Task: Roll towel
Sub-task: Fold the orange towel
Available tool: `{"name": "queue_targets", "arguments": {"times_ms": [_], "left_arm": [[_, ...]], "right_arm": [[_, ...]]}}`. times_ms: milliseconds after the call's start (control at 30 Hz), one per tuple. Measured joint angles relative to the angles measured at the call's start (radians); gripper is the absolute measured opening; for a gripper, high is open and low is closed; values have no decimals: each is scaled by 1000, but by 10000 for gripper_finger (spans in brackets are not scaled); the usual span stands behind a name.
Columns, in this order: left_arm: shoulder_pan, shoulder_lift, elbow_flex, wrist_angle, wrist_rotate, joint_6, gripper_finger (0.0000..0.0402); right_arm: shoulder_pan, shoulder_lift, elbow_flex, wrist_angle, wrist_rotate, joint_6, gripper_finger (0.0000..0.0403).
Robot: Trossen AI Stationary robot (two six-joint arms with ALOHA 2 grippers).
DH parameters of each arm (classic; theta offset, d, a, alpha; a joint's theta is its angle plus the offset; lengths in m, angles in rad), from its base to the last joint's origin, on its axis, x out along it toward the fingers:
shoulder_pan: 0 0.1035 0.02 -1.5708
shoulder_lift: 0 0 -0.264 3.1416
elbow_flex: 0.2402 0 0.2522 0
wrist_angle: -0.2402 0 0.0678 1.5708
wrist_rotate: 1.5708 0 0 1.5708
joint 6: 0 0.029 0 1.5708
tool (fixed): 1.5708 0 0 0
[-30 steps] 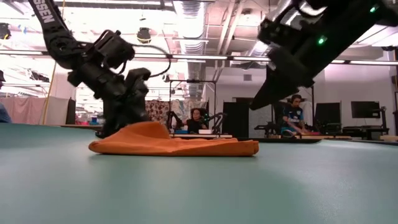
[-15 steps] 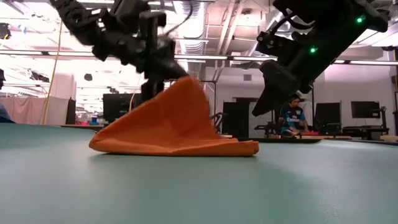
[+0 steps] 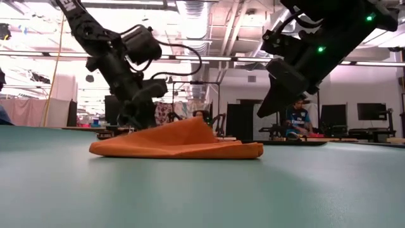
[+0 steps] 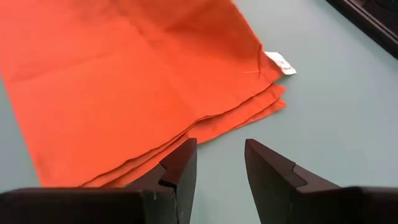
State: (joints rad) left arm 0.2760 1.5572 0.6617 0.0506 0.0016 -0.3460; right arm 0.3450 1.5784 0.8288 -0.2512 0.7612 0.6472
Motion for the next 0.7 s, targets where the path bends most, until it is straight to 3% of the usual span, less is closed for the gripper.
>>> {"name": "queue_targets", "arguments": {"times_ms": [700], "left_arm": [[16,-16,12,18,-136,66,0]], "right_arm": [[13,0,0,-2,-2,7,156]]}}
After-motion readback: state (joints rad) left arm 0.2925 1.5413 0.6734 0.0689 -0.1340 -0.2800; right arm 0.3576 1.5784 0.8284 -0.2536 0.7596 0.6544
